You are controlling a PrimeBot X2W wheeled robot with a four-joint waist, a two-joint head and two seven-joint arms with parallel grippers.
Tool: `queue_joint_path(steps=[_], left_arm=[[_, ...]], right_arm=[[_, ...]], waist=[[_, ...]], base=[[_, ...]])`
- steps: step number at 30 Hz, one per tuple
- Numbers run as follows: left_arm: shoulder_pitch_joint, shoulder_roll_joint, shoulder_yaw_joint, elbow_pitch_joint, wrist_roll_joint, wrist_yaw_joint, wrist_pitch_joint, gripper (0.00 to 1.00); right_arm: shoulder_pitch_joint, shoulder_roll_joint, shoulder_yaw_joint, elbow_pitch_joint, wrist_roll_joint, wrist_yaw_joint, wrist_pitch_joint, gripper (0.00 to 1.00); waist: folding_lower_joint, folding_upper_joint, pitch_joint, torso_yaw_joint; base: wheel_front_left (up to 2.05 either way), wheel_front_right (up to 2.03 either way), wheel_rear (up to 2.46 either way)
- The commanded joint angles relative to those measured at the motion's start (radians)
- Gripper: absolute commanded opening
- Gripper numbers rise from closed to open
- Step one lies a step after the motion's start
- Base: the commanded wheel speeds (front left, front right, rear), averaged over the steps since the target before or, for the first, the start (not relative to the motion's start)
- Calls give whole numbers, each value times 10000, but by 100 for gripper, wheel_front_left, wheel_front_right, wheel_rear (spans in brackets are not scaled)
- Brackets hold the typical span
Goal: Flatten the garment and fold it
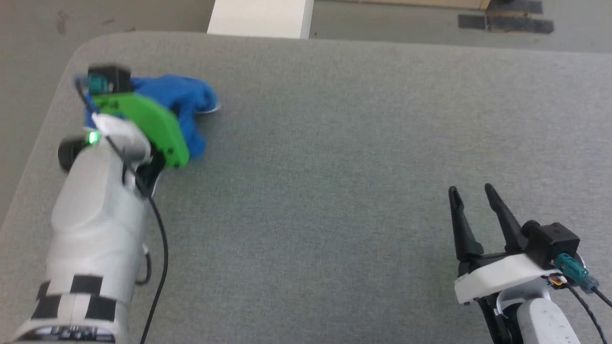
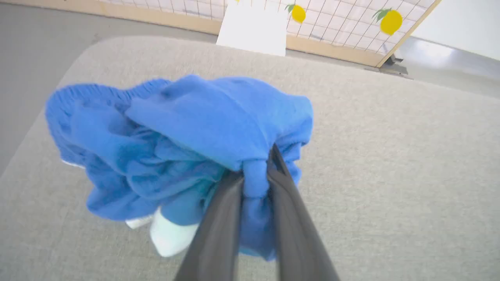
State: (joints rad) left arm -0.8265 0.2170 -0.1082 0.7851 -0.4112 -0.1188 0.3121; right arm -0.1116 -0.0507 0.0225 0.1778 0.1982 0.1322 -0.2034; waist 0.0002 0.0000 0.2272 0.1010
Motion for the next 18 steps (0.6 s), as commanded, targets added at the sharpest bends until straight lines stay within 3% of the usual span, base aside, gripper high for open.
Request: queue_joint_path(steps=[1, 4, 8, 14, 18], left_arm=[[-404, -133, -206, -265, -54, -75, -174, 0], [-558, -658, -935, -1057, -648, -110, -213, 0], [15, -891, -2680, -2062, -1755, -115, 958, 0], [2040, -432, -5464, -2852, -2923, -117, 3241, 0], [2929, -278, -6230, -3036, -3451, -117, 3993, 0]], right_arm=[[-7, 5, 34, 46, 116, -15, -93, 100], [103, 5, 81, 179, 288, -15, -185, 100], [241, 5, 68, 347, 496, -15, -305, 100], [503, 5, 85, 687, 876, -15, -487, 100], [649, 5, -21, 797, 996, -15, -544, 100]], waist=[[-2, 0, -350, -230], [-2, 0, -660, -508], [-2, 0, -935, -923], [-2, 0, -1218, -1529], [-2, 0, -1273, -1637]], base=[[0, 0, 0], [0, 0, 0], [0, 0, 0], [0, 0, 0], [0, 0, 0]])
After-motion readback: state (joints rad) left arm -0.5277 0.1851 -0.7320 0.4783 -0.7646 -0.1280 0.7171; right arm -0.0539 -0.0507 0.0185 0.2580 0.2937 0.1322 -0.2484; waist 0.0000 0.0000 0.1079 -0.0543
